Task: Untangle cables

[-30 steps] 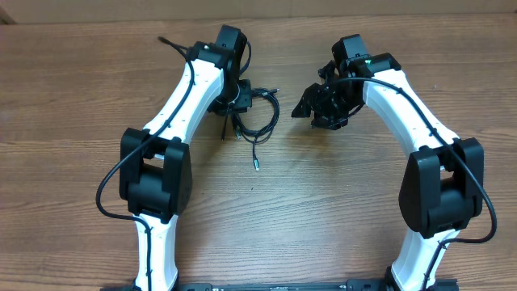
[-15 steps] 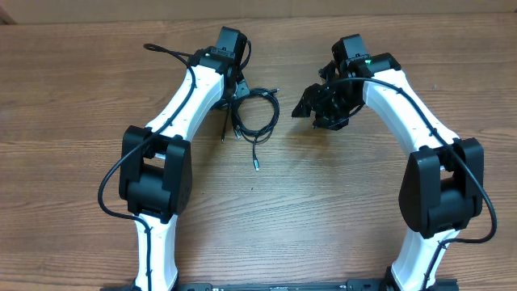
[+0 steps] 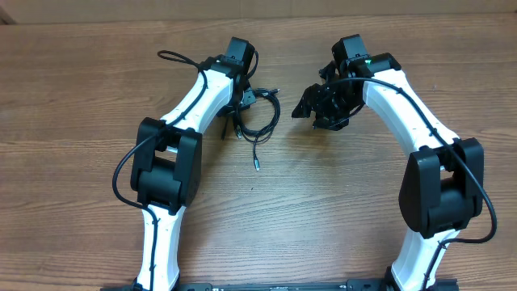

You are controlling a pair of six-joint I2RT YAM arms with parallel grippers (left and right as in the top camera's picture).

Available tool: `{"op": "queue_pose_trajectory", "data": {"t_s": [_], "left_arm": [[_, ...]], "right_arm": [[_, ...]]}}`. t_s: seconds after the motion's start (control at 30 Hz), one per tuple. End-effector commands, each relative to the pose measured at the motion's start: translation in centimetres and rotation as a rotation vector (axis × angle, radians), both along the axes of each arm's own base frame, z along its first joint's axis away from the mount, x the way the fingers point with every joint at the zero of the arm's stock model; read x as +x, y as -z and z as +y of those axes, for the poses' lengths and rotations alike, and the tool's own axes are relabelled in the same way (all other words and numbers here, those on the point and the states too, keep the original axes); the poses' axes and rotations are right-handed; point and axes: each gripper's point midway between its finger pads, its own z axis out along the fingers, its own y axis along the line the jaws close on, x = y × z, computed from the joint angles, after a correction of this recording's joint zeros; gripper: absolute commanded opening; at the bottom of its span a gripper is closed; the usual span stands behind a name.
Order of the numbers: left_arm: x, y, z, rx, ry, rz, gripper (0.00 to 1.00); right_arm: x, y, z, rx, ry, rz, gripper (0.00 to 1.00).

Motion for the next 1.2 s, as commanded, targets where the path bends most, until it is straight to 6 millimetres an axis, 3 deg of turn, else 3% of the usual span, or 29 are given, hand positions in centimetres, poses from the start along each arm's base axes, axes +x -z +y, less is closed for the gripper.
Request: {"op": "queue_pose_trajectory", "data": {"t_s": [0.0, 0.13, 0.23, 0.3, 0.33, 0.37, 0.47, 0.53, 0.63, 0.7, 0.83, 0.93, 1.17], "left_arm": [[-0.9, 2.3, -0.2, 0.008, -0.016, 0.049, 0.18], [-1.1, 2.6, 0.0, 0.021, -0.017, 0.061, 0.05], [-1.1, 2.6, 0.2, 0.022, -0.019, 0.063, 0.04], [-1.0, 2.0, -1.0, -0.029, 0.082, 0.069, 0.04], [-1.0, 1.3, -2.0, -0.082, 0.131, 0.071, 0.04], [-0.9, 0.4, -3.0, -0.144, 0.189, 0.068, 0.04], [-0.8, -4.7, -6.7, -0.387, 0.445, -0.004, 0.04], [-1.2, -8.0, -8.5, -0.491, 0.623, -0.081, 0.04], [-2.4, -11.7, -10.2, -0.576, 0.827, -0.18, 0.04], [-3.4, -13.6, -10.9, -0.625, 0.889, -0.208, 0.04], [-3.7, -13.8, -10.7, -0.633, 0.865, -0.19, 0.04], [-3.7, -13.5, -10.6, -0.62, 0.835, -0.171, 0.04], [-4.1, -10.1, -9.6, -0.462, 0.663, -0.057, 0.04]], "right_arm": [[-0.2, 0.7, -0.3, -0.015, -0.003, 0.014, 0.59], [-0.3, 0.7, -0.3, -0.016, -0.003, 0.017, 0.59], [-0.3, 0.7, -0.3, -0.015, -0.003, 0.017, 0.59], [-0.2, 0.7, -0.3, -0.015, -0.003, 0.016, 0.57], [-0.2, 0.6, -0.3, -0.013, -0.004, 0.014, 0.51], [-0.1, 0.3, -0.1, -0.003, -0.025, -0.004, 0.46], [0.1, -3.4, 1.5, 0.108, -0.148, -0.127, 0.45], [0.4, -5.2, 1.6, 0.114, -0.153, -0.176, 0.46], [0.4, -8.1, 2.0, 0.152, -0.143, -0.238, 0.49], [0.2, -8.9, 2.7, 0.192, -0.104, -0.214, 0.49], [-0.1, -8.7, 3.2, 0.199, 0.02, -0.112, 0.48], [0.4, -7.9, 2.2, 0.136, 0.114, -0.085, 0.49], [0.8, -6.5, 1.2, 0.077, 0.194, -0.063, 0.5]]}}
